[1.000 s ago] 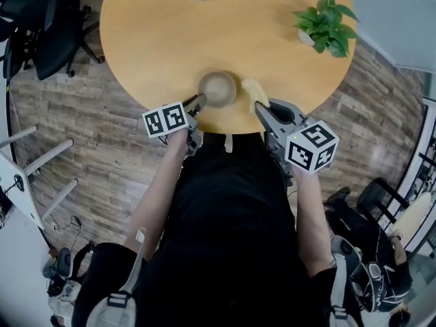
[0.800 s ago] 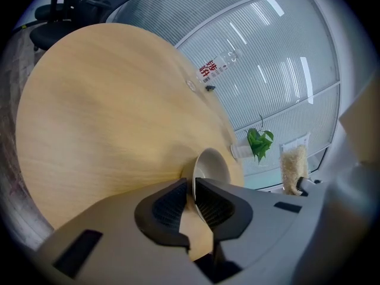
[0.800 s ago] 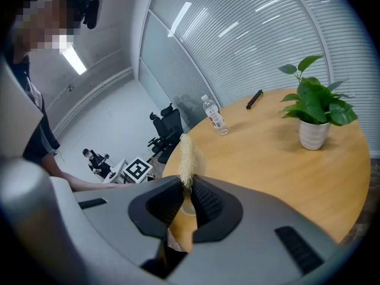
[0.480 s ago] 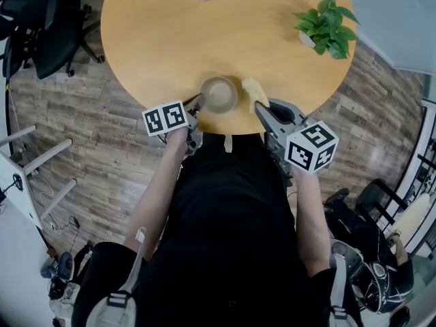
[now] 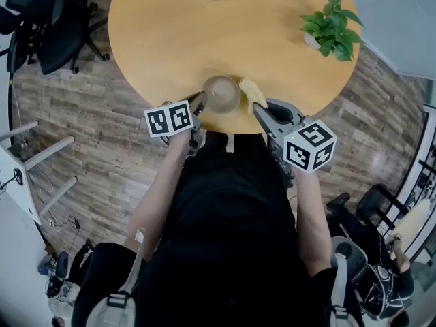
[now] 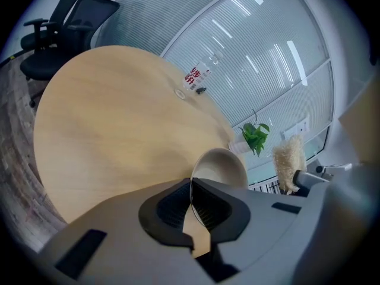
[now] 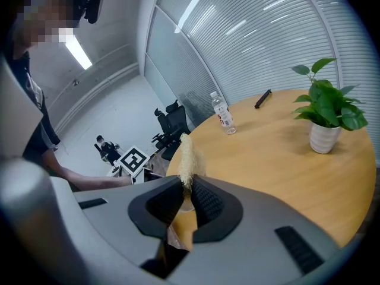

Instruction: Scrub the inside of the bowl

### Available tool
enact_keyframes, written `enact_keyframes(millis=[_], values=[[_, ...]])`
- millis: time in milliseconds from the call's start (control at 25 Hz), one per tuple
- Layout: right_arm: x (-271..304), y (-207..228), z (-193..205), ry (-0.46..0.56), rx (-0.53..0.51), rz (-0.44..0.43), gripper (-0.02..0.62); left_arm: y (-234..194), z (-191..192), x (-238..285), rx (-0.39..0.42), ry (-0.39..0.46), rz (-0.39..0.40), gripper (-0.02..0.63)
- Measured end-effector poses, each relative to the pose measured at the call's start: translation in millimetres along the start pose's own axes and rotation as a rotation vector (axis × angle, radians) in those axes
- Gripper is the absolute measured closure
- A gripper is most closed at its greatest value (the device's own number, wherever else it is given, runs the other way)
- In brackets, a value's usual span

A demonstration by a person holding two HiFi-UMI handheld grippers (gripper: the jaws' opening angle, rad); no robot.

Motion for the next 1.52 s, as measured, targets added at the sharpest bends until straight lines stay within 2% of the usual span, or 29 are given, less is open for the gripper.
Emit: enact_keyframes(millis=[280, 520, 640, 880, 1040, 1280, 1520], values=[[27.2, -29.4, 5.7, -0.076, -0.100, -0.039, 0.555, 10.9, -13.5, -25.4, 0.138, 0.055, -0.039, 0.584], [55.7, -58.1, 13.2, -0.207, -0.309, -0.014, 0.555, 25.8, -19.7, -46.8, 0.269, 0.086, -0.055, 0.584], [67.1, -67.5, 11.1, -0.240, -0.392, 0.014, 0.555, 31.2, -21.0, -56.1, 0.318, 0.097, -0.064, 0.584], [79.5, -74.9, 2.1, -0.255, -0.425, 0.087, 0.555, 33.9, -21.8, -76.7, 0.349, 0.133, -0.065, 0.584], [88.1, -81.1, 2.4, -0.267, -0.425, 0.093, 0.555, 35.2, -22.8, -89.6, 0.364, 0.160, -0.055, 0.584], [99.1, -95.4, 8.2, -0.306, -0.453, 0.082, 0.555, 42.4, -28.1, -105.4, 0.454, 0.199, -0.072, 0.584], [104.8, -108.6, 22.9, -0.447, -0.601, 0.032, 0.555, 39.0, -27.0, -111.8, 0.510, 0.201, -0.102, 0.586]])
Point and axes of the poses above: the fingertips, and each gripper's own axes: x forward along the fingers, y to its right, z out of its underside, the point moved 2 cm from there along -x, backward along the fingers, and after that the axes turned 7 degrees about -x, right-handed, at the moved point
